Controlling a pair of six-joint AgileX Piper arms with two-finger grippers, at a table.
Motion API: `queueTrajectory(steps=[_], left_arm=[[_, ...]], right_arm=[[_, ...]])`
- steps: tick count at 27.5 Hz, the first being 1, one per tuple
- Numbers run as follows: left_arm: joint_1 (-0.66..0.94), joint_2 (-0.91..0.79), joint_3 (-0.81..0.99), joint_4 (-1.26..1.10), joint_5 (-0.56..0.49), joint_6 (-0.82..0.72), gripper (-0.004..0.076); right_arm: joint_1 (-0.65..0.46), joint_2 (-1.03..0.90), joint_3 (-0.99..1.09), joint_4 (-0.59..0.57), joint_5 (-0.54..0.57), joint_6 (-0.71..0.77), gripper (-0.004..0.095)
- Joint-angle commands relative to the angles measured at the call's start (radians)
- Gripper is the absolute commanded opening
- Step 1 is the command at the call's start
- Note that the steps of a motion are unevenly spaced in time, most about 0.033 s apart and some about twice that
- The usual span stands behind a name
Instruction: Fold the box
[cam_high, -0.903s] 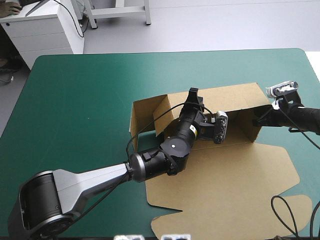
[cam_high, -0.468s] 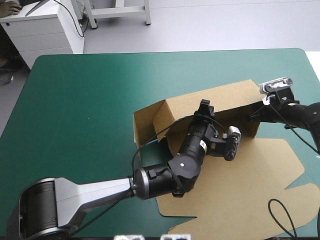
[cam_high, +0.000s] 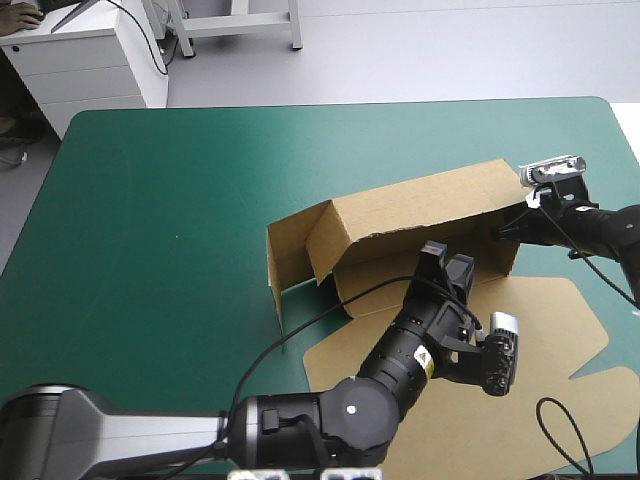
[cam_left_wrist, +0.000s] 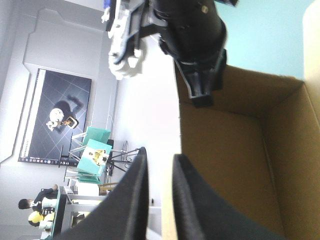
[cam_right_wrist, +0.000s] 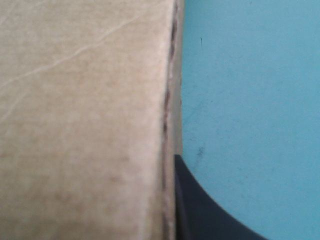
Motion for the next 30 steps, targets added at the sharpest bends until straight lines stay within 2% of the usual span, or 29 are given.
queueTrajectory(steps=[1, 8, 11, 18, 22, 27, 30], left_arm=[[-0.005, -0.113, -0.039, 0.054, 0.011, -0.026, -0.0001], [0.081, -0.222, -0.119, 0.027, 0.007, -0.026, -0.0001], [0.151, -0.263, -0.157, -0.076, -0.017, -0.021, -0.0001], [0.417, -0.334, -0.211, -0.276, -0.064, 0.006, -0.0001], [0.615, -0.358, -0.214, -0.474, -0.086, 0.064, -0.0001], [0.937, -0.366, -0.214, -0.776, -0.081, 0.157, -0.0001], [1.186, -0.366, -0.214, -1.121, -0.082, 0.343, -0.0001]], right_arm=[[0.008, -0.009, -0.012, 0.001, 0.058, 0.037, 0.0001], [0.008, -0.034, -0.013, 0.000, 0.077, 0.080, 0.0001], [0.008, -0.047, -0.037, -0.002, 0.115, 0.106, 0.0001], [0.010, -0.050, -0.180, -0.047, 0.209, 0.254, 0.0001], [0.061, -0.050, -0.292, -0.153, 0.252, 0.393, 0.0001], [0.197, -0.046, -0.458, -0.356, 0.289, 0.614, 0.0001], [0.266, -0.038, -0.561, -0.473, 0.345, 0.759, 0.0001]])
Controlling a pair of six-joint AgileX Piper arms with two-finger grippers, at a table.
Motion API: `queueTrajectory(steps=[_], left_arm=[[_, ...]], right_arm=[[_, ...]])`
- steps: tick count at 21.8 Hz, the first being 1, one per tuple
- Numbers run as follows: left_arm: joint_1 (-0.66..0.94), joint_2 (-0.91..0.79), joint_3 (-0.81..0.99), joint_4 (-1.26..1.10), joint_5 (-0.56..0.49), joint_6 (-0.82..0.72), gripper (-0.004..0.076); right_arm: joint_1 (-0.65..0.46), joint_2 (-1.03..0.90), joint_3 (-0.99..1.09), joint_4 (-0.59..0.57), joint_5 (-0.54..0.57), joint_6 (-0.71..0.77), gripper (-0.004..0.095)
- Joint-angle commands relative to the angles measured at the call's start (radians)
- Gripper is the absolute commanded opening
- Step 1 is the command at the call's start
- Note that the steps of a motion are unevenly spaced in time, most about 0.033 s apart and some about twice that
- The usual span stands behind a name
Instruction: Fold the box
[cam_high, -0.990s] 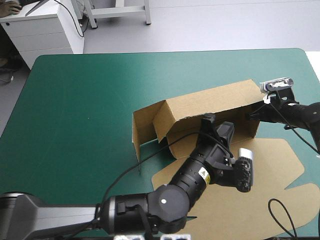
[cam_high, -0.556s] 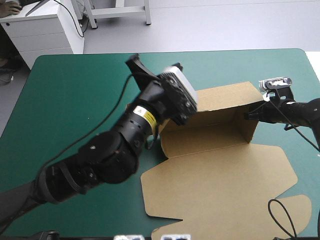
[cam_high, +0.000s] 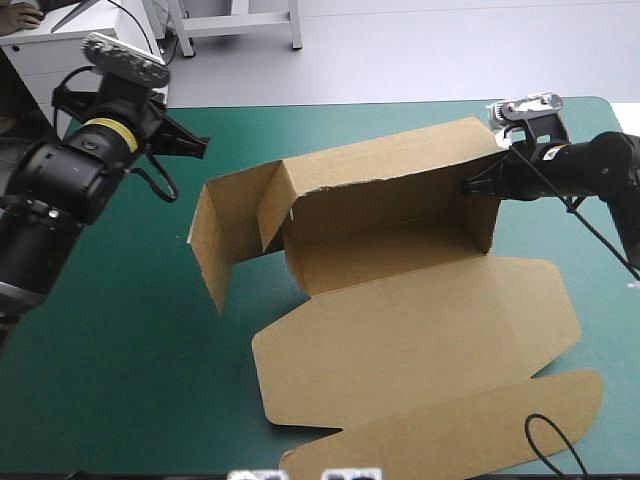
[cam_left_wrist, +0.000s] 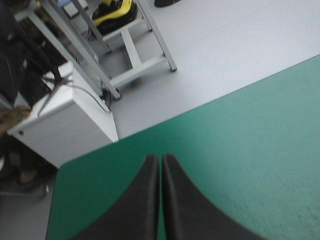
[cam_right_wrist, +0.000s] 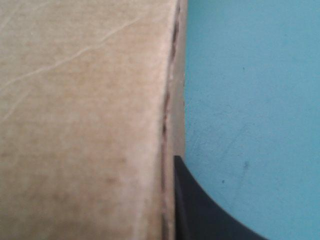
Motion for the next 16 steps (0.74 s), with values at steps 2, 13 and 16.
queueTrajectory(steps=[2, 13, 16], left_arm=[[0.281, -0.036, -0.033, -0.432, -0.037, 0.236, -0.0001], [0.634, -0.010, 0.129, -0.856, 0.078, 0.427, -0.0001], [0.634, -0.010, 0.183, -0.863, 0.080, 0.459, -0.0001]], right_arm=[[0.040, 0.004, -0.183, -0.037, 0.111, 0.157, 0.0001], [0.167, 0.057, -0.286, -0.097, 0.275, 0.341, 0.0001], [0.218, 0.057, -0.249, -0.108, 0.277, 0.380, 0.0001]])
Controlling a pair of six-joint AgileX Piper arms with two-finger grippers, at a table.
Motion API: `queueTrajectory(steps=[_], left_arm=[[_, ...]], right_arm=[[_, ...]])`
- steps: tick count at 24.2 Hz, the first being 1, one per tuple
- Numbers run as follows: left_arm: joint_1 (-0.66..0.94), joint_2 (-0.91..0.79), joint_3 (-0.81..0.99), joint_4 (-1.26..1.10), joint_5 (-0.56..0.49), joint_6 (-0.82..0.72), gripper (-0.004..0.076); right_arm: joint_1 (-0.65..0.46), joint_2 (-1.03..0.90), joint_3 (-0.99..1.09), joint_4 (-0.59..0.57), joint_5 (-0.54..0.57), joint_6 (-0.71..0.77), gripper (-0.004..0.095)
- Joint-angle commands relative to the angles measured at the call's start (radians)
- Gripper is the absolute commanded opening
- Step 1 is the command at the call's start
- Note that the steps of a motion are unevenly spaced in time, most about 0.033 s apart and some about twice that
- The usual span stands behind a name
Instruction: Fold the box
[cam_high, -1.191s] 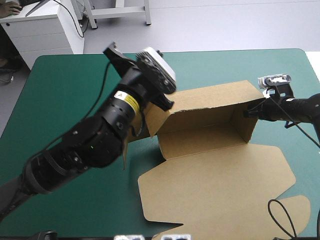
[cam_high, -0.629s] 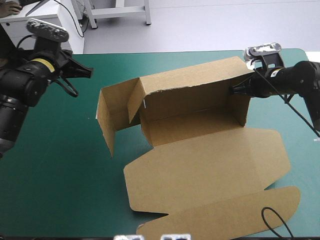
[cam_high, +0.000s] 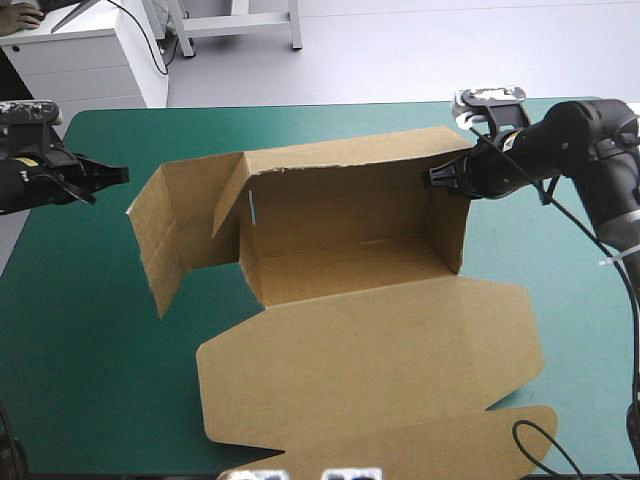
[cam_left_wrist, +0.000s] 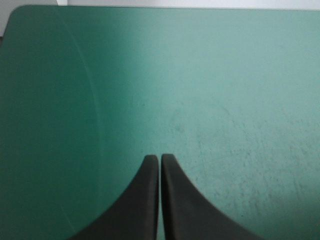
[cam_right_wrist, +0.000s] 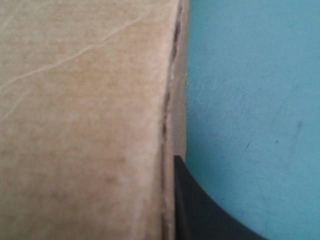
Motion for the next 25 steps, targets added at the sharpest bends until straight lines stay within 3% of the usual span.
queueTrajectory(steps=[1, 12, 15, 20, 22, 25], left_arm=[[0.001, -0.027, 0.027, -0.044, -0.048, 0.030, -0.0001], [0.001, -0.027, 0.057, -0.054, -0.063, 0.065, -0.0001], [0.001, -0.027, 0.057, -0.054, -0.057, 0.065, -0.0001], [0.001, -0.027, 0.057, -0.054, -0.038, 0.065, -0.0001], [0.001, -0.027, 0.057, -0.054, -0.033, 0.065, -0.0001], [0.001, -0.027, 0.057, -0.053, -0.033, 0.062, -0.0001]], right_arm=[[0.055, -0.032, 0.022, 0.015, -0.002, 0.045, 0.0001], [0.089, 0.087, 0.133, -0.142, -0.010, 0.057, 0.0001], [0.089, 0.162, 0.133, -0.148, -0.082, 0.000, 0.0001], [0.089, 0.250, 0.117, -0.165, -0.293, -0.004, 0.0002], [0.089, 0.268, 0.102, -0.199, -0.318, 0.010, 0.0030], [0.089, 0.268, 0.089, -0.261, -0.352, 0.012, 0.0175]])
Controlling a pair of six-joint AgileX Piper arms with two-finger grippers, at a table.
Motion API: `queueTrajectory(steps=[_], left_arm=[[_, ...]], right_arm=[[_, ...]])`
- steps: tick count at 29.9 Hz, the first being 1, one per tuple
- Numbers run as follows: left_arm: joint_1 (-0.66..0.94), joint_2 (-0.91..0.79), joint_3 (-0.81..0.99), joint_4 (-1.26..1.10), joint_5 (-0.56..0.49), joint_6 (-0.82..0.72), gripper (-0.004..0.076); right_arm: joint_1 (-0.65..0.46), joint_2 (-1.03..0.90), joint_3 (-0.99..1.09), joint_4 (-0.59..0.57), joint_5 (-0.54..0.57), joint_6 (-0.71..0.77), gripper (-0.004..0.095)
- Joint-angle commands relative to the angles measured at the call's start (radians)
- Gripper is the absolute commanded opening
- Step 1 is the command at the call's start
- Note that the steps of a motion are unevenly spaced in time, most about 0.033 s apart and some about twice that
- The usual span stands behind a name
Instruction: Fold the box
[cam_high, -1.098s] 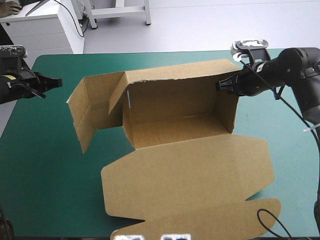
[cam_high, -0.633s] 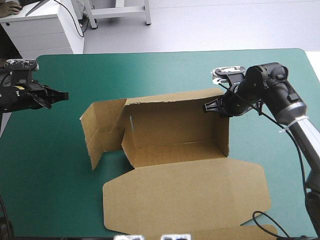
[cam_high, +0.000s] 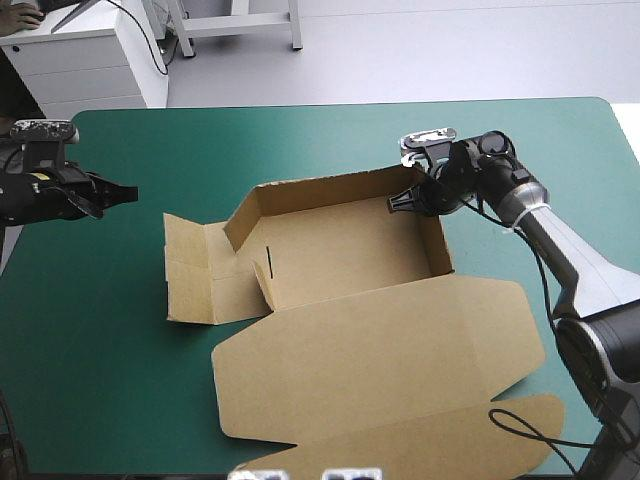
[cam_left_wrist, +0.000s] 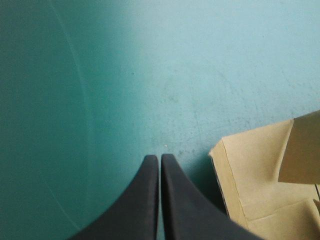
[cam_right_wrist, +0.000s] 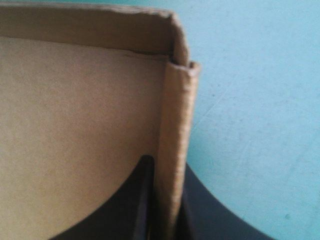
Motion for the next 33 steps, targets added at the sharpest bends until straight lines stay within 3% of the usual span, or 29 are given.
queueTrajectory(steps=[1, 4, 7, 16, 21, 33], left_arm=[[0.001, -0.029, -0.024, -0.030, -0.040, -0.001, -0.0001], [0.001, -0.029, -0.024, -0.030, -0.030, 0.001, -0.0001], [0.001, -0.029, -0.024, -0.030, -0.014, 0.001, -0.0001], [0.001, -0.029, -0.024, -0.016, 0.003, -0.001, -0.0001], [0.001, -0.029, -0.024, -0.016, 0.013, -0.001, -0.0001], [0.001, -0.029, -0.024, -0.018, 0.072, -0.001, -0.0001]], right_arm=[[-0.001, -0.045, -0.046, -0.078, -0.028, -0.005, 0.0228], [-0.001, -0.045, -0.084, -0.090, -0.019, -0.003, 0.0390], [-0.001, -0.045, -0.150, -0.105, 0.003, -0.003, 0.0455], [-0.003, -0.047, -0.408, -0.133, 0.182, -0.022, 0.0451], [-0.003, -0.047, -0.439, -0.179, 0.322, -0.025, 0.0415], [-0.003, 0.025, -0.302, -0.083, 0.320, -0.022, 0.0411]])
